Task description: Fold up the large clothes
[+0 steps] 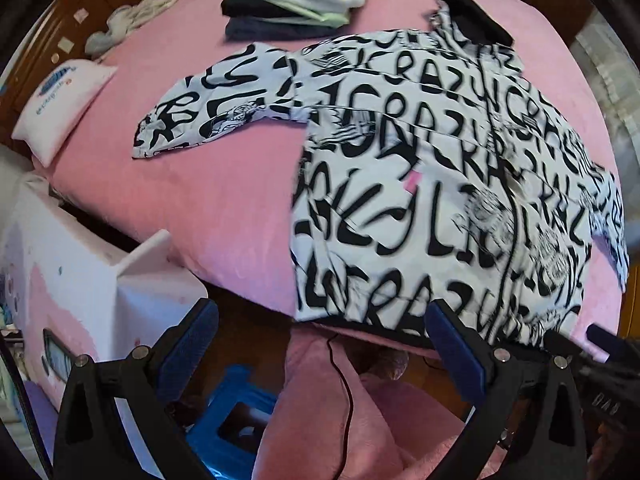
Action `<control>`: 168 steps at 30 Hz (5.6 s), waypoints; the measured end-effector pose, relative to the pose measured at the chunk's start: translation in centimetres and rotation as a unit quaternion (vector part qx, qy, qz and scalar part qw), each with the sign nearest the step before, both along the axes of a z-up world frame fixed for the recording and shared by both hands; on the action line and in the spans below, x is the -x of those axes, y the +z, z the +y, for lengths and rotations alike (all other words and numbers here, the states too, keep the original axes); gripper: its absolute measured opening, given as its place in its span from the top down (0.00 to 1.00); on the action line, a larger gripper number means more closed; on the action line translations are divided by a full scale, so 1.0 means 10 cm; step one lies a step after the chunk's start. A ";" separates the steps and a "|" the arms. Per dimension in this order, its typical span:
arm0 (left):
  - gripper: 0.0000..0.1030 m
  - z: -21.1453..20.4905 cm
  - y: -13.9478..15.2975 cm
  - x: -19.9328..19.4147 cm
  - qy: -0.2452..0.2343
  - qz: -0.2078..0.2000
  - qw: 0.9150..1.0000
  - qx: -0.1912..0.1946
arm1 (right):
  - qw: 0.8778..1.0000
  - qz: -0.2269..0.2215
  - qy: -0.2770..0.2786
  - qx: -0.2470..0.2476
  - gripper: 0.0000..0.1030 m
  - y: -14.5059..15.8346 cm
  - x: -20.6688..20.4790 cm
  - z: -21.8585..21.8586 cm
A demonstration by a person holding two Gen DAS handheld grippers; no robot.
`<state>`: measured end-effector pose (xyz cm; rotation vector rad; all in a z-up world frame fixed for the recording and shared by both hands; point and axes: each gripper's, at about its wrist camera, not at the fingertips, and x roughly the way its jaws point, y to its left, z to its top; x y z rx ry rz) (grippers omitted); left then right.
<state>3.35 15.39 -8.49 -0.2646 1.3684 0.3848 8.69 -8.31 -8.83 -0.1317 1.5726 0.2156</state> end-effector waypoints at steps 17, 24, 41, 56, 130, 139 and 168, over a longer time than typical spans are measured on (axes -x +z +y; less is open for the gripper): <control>0.01 2.48 -0.91 -0.78 0.081 0.037 0.994 0.064 | 0.989 -0.006 0.112 0.091 0.16 -0.61 -0.53 2.11; 0.01 3.54 -1.26 -0.76 0.176 0.009 0.981 0.080 | 0.978 -0.045 0.172 0.105 0.16 -0.69 -0.80 2.79; 0.24 4.40 -2.27 -0.53 0.415 -0.118 0.883 0.186 | 0.989 0.002 0.124 0.075 0.16 -1.08 -1.03 3.28; 0.88 3.92 -2.01 -0.48 0.462 -0.224 0.851 0.116 | 0.997 0.031 0.064 0.017 0.16 -1.27 -1.11 2.52; 0.17 0.84 -1.76 -1.87 0.099 -0.047 0.992 0.055 | 0.931 0.034 -0.238 -0.273 0.66 -1.65 -2.82 0.04; 0.63 1.13 -2.03 -1.94 0.141 -0.049 0.988 0.045 | 0.938 -0.013 -0.216 -0.269 0.90 -1.52 -3.10 0.02; 0.87 1.04 -2.20 -2.06 0.156 -0.018 0.986 0.051 | 0.965 -0.139 -0.207 -0.080 0.92 -1.38 -2.61 -0.77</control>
